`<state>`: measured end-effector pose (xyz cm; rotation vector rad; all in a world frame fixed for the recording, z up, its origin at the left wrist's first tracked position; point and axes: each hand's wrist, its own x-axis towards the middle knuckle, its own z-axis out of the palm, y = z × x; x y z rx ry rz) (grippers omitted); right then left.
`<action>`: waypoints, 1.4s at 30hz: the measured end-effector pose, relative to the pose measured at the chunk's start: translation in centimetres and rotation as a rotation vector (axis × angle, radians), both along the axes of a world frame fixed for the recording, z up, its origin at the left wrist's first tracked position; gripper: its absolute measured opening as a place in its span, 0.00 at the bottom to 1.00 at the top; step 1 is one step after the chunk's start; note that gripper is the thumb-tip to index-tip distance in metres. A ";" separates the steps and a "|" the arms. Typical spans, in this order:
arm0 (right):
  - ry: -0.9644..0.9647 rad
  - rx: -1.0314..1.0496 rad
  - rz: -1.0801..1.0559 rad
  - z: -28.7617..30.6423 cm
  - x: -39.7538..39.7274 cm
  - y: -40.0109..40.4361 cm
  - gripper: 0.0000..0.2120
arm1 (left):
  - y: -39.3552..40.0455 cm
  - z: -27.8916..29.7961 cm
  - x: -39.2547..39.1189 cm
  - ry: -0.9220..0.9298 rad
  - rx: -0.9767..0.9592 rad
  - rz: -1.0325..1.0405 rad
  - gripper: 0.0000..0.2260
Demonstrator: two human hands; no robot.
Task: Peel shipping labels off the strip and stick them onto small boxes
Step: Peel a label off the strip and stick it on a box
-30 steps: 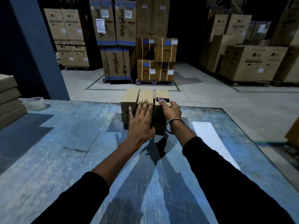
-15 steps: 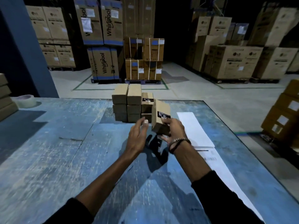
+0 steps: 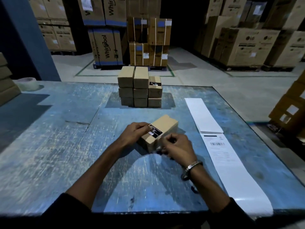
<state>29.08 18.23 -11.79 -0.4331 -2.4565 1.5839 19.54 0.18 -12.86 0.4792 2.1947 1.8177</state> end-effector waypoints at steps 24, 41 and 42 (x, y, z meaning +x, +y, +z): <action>-0.038 0.612 0.120 2.2 -3.0 5.7 0.19 | -2.4 1.6 -2.0 0.420 -0.498 -0.259 0.38; 0.184 0.383 0.264 -2.0 -2.4 7.9 0.24 | -1.5 1.4 -1.2 0.425 -0.393 -0.164 0.26; 0.154 0.390 0.276 -2.0 -2.1 7.7 0.28 | -1.6 1.4 -1.1 0.438 -0.401 -0.163 0.27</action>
